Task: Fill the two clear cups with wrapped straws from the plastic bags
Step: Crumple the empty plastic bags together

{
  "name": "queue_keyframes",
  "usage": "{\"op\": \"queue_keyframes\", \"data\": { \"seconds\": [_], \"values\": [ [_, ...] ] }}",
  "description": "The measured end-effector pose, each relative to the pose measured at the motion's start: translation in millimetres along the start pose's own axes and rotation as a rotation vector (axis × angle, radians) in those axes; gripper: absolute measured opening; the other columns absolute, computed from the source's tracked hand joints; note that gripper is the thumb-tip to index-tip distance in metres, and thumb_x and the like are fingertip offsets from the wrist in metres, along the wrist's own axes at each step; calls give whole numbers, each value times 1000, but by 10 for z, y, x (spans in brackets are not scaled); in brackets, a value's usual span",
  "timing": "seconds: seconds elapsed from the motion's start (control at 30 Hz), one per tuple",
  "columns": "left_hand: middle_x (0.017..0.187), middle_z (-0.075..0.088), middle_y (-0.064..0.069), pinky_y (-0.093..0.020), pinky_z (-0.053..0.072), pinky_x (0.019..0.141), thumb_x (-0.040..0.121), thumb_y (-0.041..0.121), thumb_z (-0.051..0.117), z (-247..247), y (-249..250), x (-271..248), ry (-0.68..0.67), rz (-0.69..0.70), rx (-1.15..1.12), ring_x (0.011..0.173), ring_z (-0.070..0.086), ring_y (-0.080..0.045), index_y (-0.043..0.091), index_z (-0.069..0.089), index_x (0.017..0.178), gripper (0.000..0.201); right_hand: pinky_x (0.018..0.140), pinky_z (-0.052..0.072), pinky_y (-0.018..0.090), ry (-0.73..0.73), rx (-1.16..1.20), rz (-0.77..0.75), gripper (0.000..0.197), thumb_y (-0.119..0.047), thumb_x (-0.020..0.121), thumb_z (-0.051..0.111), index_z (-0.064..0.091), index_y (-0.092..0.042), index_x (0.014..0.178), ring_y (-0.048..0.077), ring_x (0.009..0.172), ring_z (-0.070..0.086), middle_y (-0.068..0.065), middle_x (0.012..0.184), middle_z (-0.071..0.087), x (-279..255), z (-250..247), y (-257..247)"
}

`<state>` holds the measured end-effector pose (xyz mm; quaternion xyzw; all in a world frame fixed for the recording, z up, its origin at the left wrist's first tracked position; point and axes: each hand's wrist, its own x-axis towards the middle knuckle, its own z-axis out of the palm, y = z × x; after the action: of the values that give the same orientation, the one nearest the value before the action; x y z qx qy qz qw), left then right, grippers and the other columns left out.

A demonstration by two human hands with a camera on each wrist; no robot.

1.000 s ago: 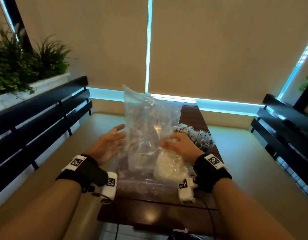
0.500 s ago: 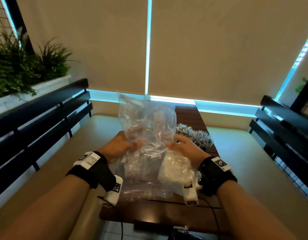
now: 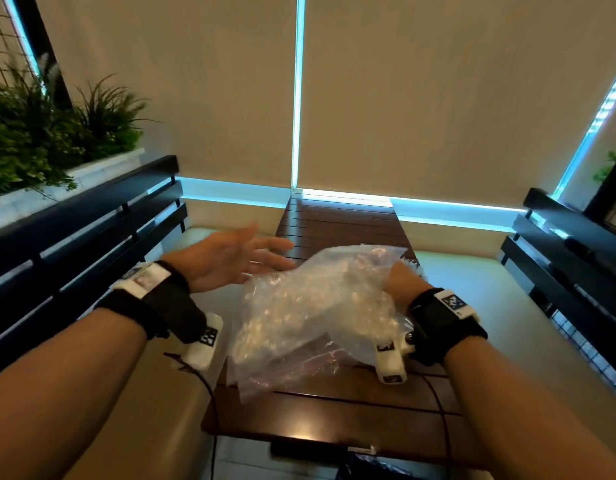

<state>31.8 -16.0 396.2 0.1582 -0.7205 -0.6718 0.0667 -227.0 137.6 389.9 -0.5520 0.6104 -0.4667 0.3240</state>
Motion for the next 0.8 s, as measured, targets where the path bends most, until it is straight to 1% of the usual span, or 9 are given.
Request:
{"op": "queue_keyframes", "data": {
  "seconds": [0.07, 0.13, 0.23, 0.33, 0.43, 0.57, 0.63, 0.7, 0.8],
  "values": [
    [139, 61, 7, -38, 45, 109, 87, 58, 64, 275, 121, 143, -15, -84, 301, 125, 60, -14, 34, 50, 143, 63, 59, 49, 18, -32, -56, -87, 14, 17, 90, 54, 66, 11, 89, 23, 72, 58, 23, 82, 64, 48, 108, -64],
    [121, 71, 6, -29, 56, 95, 87, 35, 75, 474, 121, 346, -4, -90, 591, 108, 68, -13, 25, 60, 130, 46, 66, 53, 23, -50, -107, -176, 13, 7, 88, 65, 72, -3, 84, 12, 69, 63, 10, 79, 69, 166, 235, -50],
    [95, 76, -6, -35, 58, 80, 76, 20, 85, 498, 57, 358, 170, -37, 724, 88, 72, -23, 9, 71, 99, 29, 86, 55, 28, -53, -160, -135, 43, 2, 88, 63, 68, -24, 121, 13, 96, 68, 4, 105, 71, 298, 227, 35],
    [89, 76, -6, -27, 57, 70, 79, 16, 82, 273, -36, 253, 453, 13, 649, 78, 72, -17, 9, 74, 92, 17, 91, 47, 28, -79, -80, 36, 63, -15, 84, 68, 47, -35, 141, 16, 115, 60, 10, 124, 64, 238, -12, 162],
    [91, 75, -1, -40, 60, 80, 75, 19, 85, 108, -116, 210, 740, 59, 472, 81, 73, -16, 17, 72, 96, 24, 102, 32, 36, -147, -2, 121, 88, -59, 72, 68, 31, -44, 149, 21, 133, 48, 9, 143, 52, 98, -85, 273],
    [97, 76, 1, -48, 57, 86, 69, 33, 87, 301, -119, 300, 764, 137, 534, 90, 71, -18, 19, 74, 100, 36, 115, 33, 49, -233, 84, 208, 112, -73, 67, 72, 13, -39, 157, 25, 139, 43, 3, 158, 36, 176, 265, 337],
    [98, 77, -4, -53, 57, 88, 70, 27, 85, 456, -37, 333, 690, 193, 409, 93, 73, -22, 16, 74, 101, 35, 108, 44, 50, -302, 220, 187, 82, -61, 80, 72, 38, -33, 149, 25, 127, 58, 3, 143, 57, 230, 402, 375],
    [106, 74, -19, -59, 55, 92, 76, 10, 81, 501, 28, 325, 598, 182, 222, 99, 72, -31, 6, 71, 109, 35, 92, 57, 35, -296, 279, 141, 38, -38, 93, 65, 61, -25, 128, 19, 106, 70, 0, 117, 73, 214, 447, 336],
    [122, 70, -14, -49, 57, 93, 85, -2, 71, 468, 48, 213, 333, 46, -14, 113, 68, -33, 15, 61, 126, 46, 72, 58, 25, -218, 315, 53, 16, -19, 94, 64, 72, -9, 105, 17, 82, 73, 4, 93, 76, 258, 396, 379]
  ]
}}
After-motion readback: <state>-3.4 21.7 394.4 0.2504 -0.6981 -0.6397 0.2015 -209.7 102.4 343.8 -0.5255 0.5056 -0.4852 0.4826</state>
